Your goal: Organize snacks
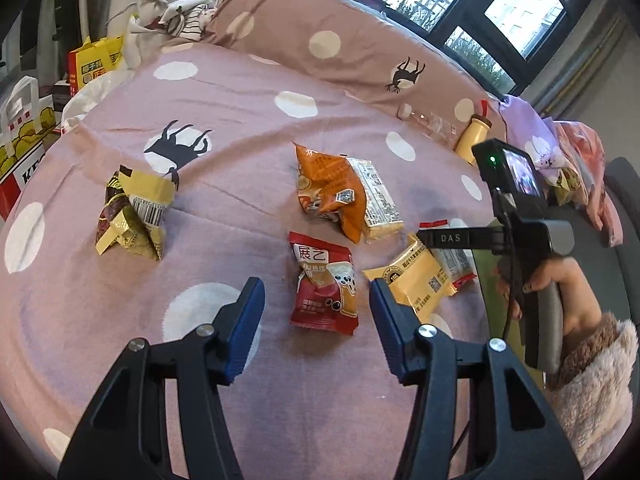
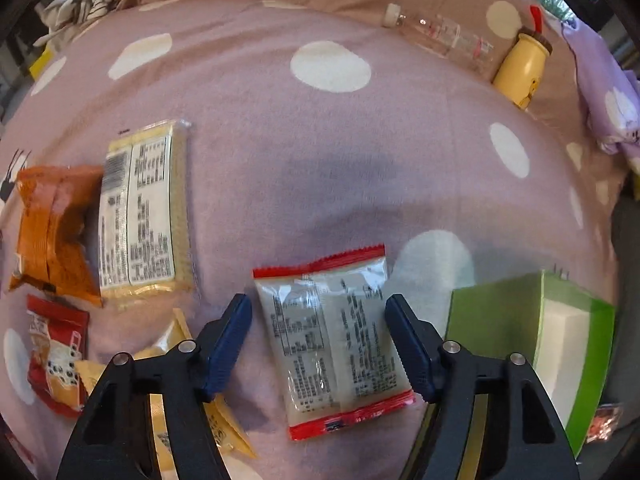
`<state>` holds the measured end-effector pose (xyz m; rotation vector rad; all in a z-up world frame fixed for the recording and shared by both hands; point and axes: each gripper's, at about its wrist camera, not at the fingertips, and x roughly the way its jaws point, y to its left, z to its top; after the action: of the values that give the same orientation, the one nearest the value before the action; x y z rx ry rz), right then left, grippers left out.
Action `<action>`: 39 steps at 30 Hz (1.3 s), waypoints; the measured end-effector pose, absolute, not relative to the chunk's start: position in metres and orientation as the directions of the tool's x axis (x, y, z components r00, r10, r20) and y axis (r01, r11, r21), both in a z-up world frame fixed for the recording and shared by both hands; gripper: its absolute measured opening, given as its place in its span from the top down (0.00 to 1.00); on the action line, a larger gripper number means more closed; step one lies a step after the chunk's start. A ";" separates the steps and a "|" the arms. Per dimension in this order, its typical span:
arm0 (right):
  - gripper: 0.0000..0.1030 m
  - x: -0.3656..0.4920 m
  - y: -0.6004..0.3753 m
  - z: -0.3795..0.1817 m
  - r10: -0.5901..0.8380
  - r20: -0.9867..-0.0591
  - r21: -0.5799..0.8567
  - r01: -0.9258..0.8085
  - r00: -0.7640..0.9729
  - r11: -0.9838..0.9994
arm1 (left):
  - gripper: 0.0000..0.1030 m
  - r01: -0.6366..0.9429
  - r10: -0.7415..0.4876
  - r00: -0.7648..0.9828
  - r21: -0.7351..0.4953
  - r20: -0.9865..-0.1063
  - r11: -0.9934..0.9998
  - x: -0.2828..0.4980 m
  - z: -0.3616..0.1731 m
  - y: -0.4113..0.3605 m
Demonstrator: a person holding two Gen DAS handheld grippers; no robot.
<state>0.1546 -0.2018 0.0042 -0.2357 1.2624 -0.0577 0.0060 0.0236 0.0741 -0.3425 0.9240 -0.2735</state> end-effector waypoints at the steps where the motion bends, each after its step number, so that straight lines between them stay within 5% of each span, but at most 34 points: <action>1: 0.31 0.156 -0.205 0.002 -0.162 -0.942 -0.195 -0.084 0.294 0.977 | 0.48 0.081 -0.370 0.573 -0.398 -0.731 0.914 0.006 0.074 0.024; 13: 0.38 0.102 -0.224 0.038 0.030 -0.885 0.095 0.117 0.465 0.989 | 0.48 0.082 -0.386 0.560 -0.414 -0.733 0.907 0.005 0.072 0.028; 14: 0.70 0.090 -0.221 0.048 0.045 -0.868 0.121 0.121 0.494 0.985 | 0.48 0.083 -0.385 0.558 -0.412 -0.735 0.907 0.005 0.072 0.027; 15: 0.83 0.078 -0.219 0.057 0.086 -0.853 0.173 0.123 0.515 0.977 | 0.48 0.083 -0.384 0.556 -0.410 -0.737 0.908 0.005 0.072 0.028; 22: 0.84 0.033 -0.190 0.061 0.118 -0.813 0.222 0.117 0.570 0.968 | 0.48 0.052 -0.369 0.538 -0.407 -0.758 0.912 0.004 0.063 0.030; 25: 0.78 0.044 -0.197 0.057 0.078 -0.819 0.195 0.148 0.568 0.970 | 0.48 0.060 -0.366 0.534 -0.398 -0.762 0.916 0.001 0.063 0.032; 27: 0.49 0.054 -0.204 0.055 0.040 -0.830 0.160 0.169 0.556 0.973 | 0.48 0.061 -0.361 0.535 -0.392 -0.764 0.918 0.001 0.063 0.034; 28: 0.25 0.063 -0.205 0.051 0.015 -0.834 0.128 0.168 0.551 0.977 | 0.48 0.058 -0.359 0.536 -0.391 -0.764 0.919 0.001 0.063 0.036; 29: 0.20 0.073 -0.206 0.047 0.001 -0.840 0.098 0.151 0.543 0.984 | 0.48 0.051 -0.355 0.537 -0.391 -0.765 0.919 0.002 0.063 0.038; 39: 0.25 0.134 -0.233 -0.005 -0.033 -0.940 -0.002 0.090 0.339 0.996 | 0.48 0.044 -0.365 0.542 -0.408 -0.757 0.912 0.008 0.067 0.042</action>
<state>0.1340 -0.2327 -0.0047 0.0529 1.2230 -0.0799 0.0083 0.0415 0.0671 -0.3633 0.9722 -0.2497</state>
